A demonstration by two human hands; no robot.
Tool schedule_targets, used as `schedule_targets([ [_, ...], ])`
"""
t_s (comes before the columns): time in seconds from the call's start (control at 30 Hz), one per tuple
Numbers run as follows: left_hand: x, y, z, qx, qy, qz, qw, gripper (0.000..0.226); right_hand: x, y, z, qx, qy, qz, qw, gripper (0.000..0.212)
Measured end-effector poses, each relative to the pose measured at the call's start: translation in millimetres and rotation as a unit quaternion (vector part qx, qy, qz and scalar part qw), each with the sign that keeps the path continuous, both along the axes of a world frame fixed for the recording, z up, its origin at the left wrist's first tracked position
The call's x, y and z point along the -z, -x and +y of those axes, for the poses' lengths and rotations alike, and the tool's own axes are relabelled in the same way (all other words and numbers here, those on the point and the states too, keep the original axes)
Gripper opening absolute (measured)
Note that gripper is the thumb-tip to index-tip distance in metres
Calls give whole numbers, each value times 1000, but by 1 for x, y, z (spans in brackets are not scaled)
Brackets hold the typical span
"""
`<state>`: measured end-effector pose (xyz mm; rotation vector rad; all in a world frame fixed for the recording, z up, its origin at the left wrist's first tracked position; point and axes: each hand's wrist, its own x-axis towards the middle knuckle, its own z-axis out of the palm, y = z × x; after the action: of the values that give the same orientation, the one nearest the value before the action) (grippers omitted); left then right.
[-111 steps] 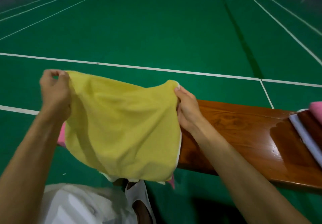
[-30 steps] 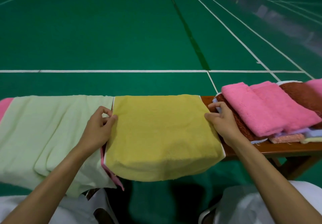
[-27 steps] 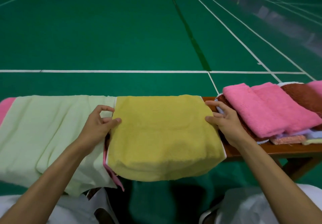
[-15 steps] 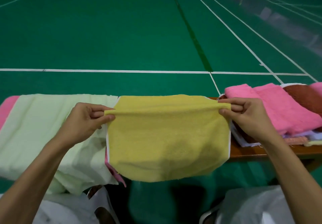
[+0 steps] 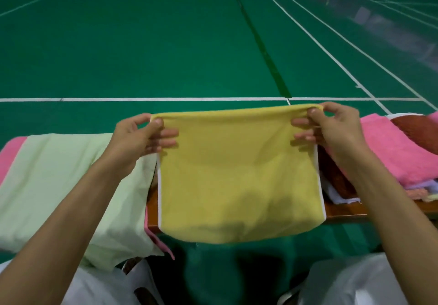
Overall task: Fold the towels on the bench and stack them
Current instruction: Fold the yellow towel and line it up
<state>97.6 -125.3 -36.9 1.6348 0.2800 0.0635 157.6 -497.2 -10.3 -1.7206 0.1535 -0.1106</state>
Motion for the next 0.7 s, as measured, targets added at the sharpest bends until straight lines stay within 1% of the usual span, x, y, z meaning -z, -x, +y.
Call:
schedule_targets([
  [0.07, -15, -19, -2, -7, 26, -31, 999, 19, -8, -25, 3, -4, -45, -16, 999, 7],
  [0.13, -35, -38, -2, -10, 44, -65, 997, 20, -23, -48, 6, -1, -65, -47, 997, 8],
  [0.23, -67, -61, -1, -9, 48, -121, 991, 12, -56, -70, 8, 17, -69, -103, 992, 13],
  [0.27, -77, -66, -1, -11, 51, -143, 988, 8, -68, -72, 8, 16, -72, -125, 989, 14],
  [0.37, -100, -67, -1, -19, 59, -199, 978, 9, -95, -64, 8, -4, -78, -186, 980, 15],
  [0.43, -104, -56, -2, -22, 58, -213, 975, 8, -101, -52, 6, -7, -76, -190, 979, 15],
  [0.53, -91, -30, -3, -38, 45, -201, 978, 9, -92, -27, 4, 1, -68, -155, 986, 20],
  [0.6, -71, -11, -2, -41, 22, -174, 984, 10, -73, -11, 3, 12, -51, -121, 991, 24],
  [0.67, -46, 7, 2, -38, -8, -121, 992, 11, -46, 6, 1, 35, -5, -90, 995, 26],
  [0.7, -32, 16, 4, -34, -25, -86, 995, 11, -31, 15, 1, 40, 32, -71, 996, 23],
])
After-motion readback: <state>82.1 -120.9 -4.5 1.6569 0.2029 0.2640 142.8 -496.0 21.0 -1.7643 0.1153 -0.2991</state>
